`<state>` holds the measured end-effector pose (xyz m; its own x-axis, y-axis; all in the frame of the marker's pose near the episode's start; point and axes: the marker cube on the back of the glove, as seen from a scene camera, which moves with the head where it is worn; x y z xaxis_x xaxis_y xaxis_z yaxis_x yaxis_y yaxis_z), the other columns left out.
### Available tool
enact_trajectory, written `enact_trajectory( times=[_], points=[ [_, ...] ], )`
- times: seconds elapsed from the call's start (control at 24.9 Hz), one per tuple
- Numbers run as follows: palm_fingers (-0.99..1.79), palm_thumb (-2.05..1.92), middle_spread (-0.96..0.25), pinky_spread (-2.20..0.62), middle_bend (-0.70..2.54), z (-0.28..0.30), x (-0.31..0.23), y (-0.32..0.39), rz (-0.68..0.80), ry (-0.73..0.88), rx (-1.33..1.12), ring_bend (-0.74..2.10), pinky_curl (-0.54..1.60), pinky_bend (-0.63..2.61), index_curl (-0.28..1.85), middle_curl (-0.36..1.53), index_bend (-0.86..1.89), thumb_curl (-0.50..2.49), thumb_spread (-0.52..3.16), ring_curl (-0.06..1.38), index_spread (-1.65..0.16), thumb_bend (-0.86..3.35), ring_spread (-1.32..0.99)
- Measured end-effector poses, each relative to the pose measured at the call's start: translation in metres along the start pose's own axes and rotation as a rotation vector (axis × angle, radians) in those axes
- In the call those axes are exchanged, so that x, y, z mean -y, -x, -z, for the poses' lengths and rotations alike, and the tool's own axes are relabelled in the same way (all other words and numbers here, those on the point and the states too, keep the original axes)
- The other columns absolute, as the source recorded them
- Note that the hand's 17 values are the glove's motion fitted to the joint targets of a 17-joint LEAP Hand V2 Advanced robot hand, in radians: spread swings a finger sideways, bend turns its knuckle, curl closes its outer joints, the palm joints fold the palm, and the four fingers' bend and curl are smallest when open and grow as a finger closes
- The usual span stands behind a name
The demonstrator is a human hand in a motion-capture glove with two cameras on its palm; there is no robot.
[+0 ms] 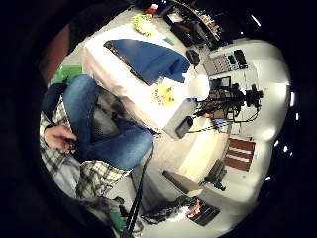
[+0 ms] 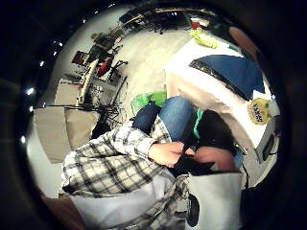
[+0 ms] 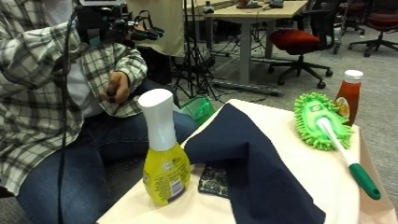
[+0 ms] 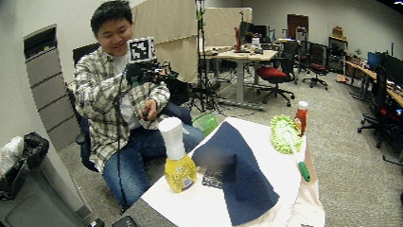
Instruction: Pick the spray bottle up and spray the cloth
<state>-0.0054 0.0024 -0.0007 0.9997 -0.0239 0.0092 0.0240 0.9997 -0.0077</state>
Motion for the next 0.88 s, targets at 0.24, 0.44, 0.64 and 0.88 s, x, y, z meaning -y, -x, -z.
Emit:
enact_trajectory(
  times=[0.24, 0.44, 0.64, 0.88],
  points=[
    [0.41, 0.54, -0.03, 0.15, 0.20, 0.002, -0.001, 0.003, 0.007, 0.001, 0.027, 0.34, 0.12, 0.24, 0.16, 0.11, 0.25, 0.18, 0.66, 0.13, -0.25, 0.35, 0.04],
    [0.40, 0.56, -0.04, 0.18, 0.19, 0.002, -0.001, 0.000, 0.014, -0.003, 0.024, 0.34, 0.16, 0.23, 0.21, 0.15, 0.23, 0.23, 0.85, 0.16, -0.29, 0.34, 0.05],
    [0.39, 0.57, -0.04, 0.20, 0.18, 0.001, -0.002, 0.000, 0.002, 0.000, 0.022, 0.33, 0.19, 0.22, 0.24, 0.17, 0.21, 0.27, 0.97, 0.17, -0.31, 0.32, 0.06],
    [0.38, 0.54, -0.04, 0.21, 0.18, -0.012, -0.006, -0.007, 0.001, 0.018, 0.037, 0.33, 0.21, 0.20, 0.26, 0.20, 0.18, 0.31, 1.05, 0.19, -0.32, 0.26, 0.06]
  ],
)
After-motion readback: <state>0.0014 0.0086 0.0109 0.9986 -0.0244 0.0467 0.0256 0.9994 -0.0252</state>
